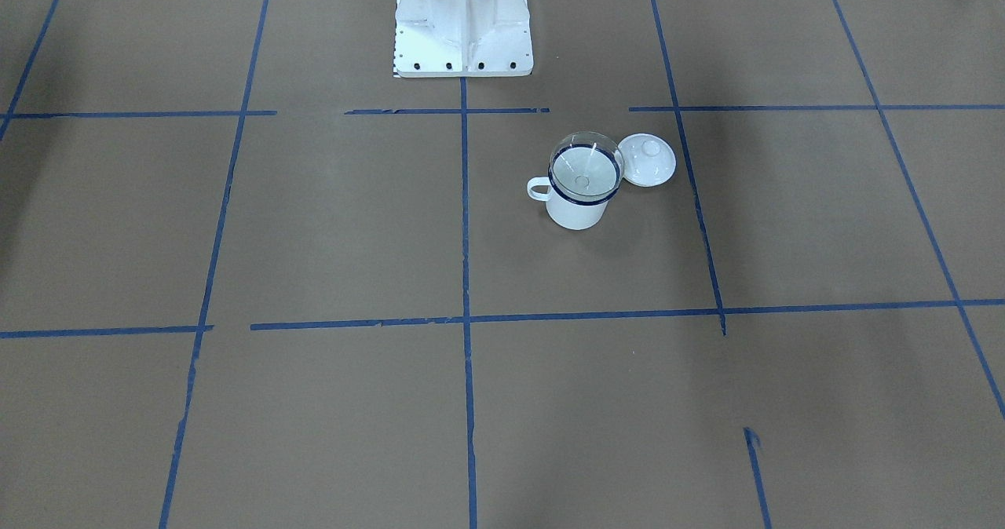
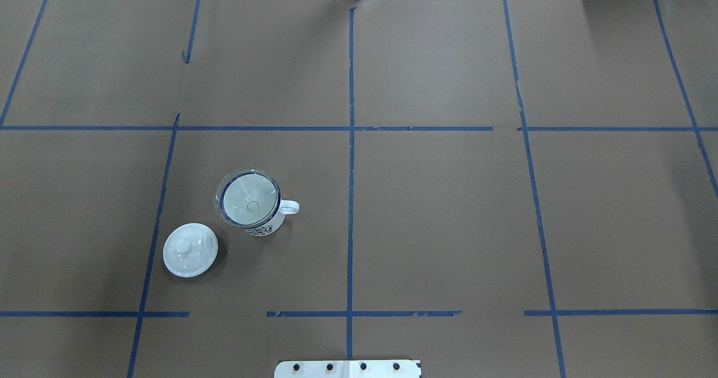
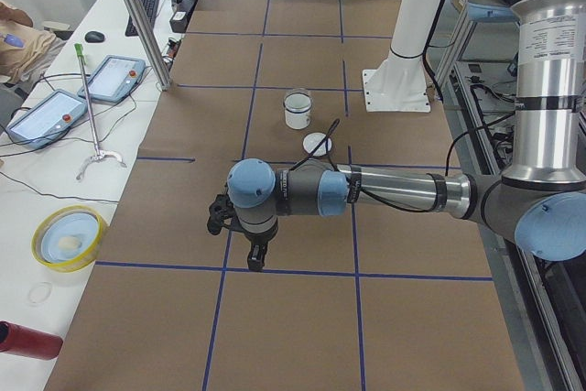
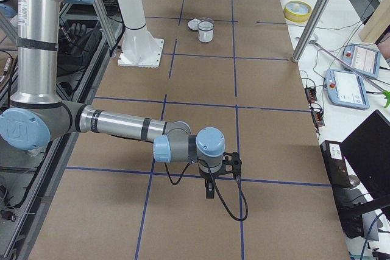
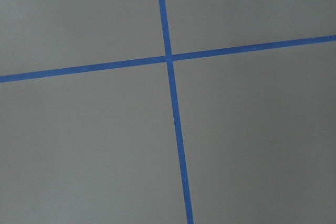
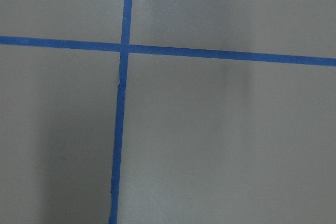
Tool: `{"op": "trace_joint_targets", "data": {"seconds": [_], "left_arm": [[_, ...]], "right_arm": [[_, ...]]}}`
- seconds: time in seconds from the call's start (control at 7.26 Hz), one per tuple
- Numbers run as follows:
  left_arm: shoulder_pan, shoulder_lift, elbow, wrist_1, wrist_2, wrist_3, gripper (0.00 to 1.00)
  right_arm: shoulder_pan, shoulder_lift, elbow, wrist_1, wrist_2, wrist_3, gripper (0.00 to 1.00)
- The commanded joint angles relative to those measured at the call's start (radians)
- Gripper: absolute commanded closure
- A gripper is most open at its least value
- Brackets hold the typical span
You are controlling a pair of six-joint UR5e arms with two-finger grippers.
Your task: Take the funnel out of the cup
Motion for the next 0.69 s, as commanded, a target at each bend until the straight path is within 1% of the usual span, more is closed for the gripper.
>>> {"op": "trace_joint_targets", "data": {"seconds": [0.0,0.14,0.28,0.41,0.55], "left_arm": [[0.06,-0.015,-0.118,-0.128,-0.009,-0.388,0.0],[0.132,-0.015,-0.161,-0.155,-0.008,-0.561,0.0],[0.228,-0.023,-0.213,-0.16,0.0,-0.784,0.0],[0.286,-0.077,-0.238,-0.16,0.003,-0.975,0.0],[0.389,-0.145,-0.254,-0.159,0.011,-1.145,0.0]], "right_arm": [[0.0,0.0,0.0,0.0,0.0,0.0,0.0],[0.0,0.0,0.0,0.0,0.0,0.0,0.0],[0.0,0.0,0.0,0.0,0.0,0.0,0.0],[0.0,0.0,0.0,0.0,0.0,0.0,0.0],[0.0,0.0,0.0,0.0,-0.002,0.0,0.0]]}}
